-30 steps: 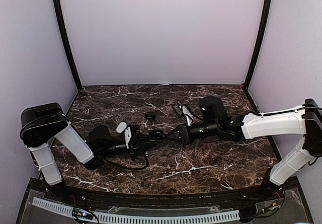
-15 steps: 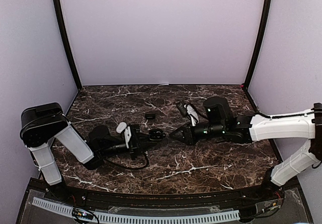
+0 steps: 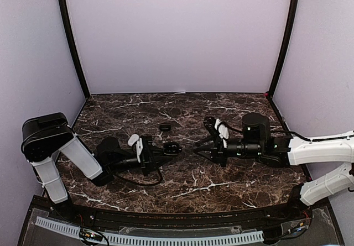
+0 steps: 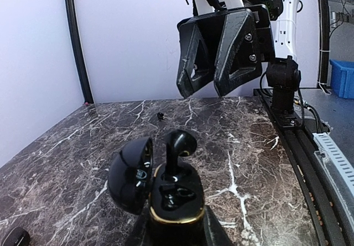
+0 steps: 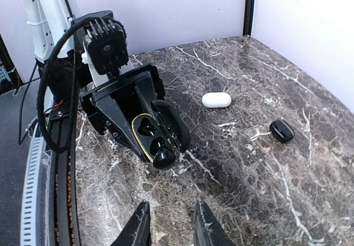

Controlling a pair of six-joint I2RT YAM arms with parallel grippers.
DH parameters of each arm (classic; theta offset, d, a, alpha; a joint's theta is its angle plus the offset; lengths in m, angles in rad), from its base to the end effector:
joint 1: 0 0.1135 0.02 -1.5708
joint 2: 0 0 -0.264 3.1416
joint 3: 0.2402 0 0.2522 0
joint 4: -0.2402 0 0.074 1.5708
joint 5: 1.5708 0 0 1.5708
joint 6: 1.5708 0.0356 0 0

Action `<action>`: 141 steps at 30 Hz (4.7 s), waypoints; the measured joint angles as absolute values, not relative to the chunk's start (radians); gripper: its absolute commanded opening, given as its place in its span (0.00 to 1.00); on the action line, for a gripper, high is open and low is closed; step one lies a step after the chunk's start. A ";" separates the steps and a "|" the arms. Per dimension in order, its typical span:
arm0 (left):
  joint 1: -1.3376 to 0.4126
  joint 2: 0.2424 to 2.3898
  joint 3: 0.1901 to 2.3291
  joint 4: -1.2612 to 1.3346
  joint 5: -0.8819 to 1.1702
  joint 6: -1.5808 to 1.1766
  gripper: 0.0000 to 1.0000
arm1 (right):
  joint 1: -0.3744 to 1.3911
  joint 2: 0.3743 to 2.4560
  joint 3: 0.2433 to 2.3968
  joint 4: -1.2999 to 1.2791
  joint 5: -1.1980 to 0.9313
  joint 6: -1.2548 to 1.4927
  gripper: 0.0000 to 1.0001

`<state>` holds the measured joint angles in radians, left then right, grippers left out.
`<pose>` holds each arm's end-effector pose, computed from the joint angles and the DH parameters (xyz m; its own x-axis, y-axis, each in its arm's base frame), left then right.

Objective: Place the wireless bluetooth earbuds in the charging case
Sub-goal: Adjust the right earbud in the right side groove of the charging case.

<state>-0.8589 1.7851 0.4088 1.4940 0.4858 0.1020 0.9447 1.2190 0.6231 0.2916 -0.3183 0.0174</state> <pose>0.1750 -0.2282 0.1551 0.1753 -0.0654 -0.9823 0.9596 0.2345 0.1557 0.1482 0.2239 0.2412 -0.1920 -0.2373 -0.9523 -0.9414 0.3188 0.1104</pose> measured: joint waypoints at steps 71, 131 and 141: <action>-0.749 1.694 0.385 1.306 0.857 0.107 0.08 | 1.026 1.490 0.791 0.271 -0.469 -0.613 0.24; -0.826 1.742 0.370 1.417 0.448 0.237 0.08 | 1.063 1.560 0.838 0.336 -0.163 -0.003 0.21; -0.835 1.742 0.370 1.411 0.423 0.252 0.08 | 1.068 1.567 0.837 0.344 -0.178 0.087 0.35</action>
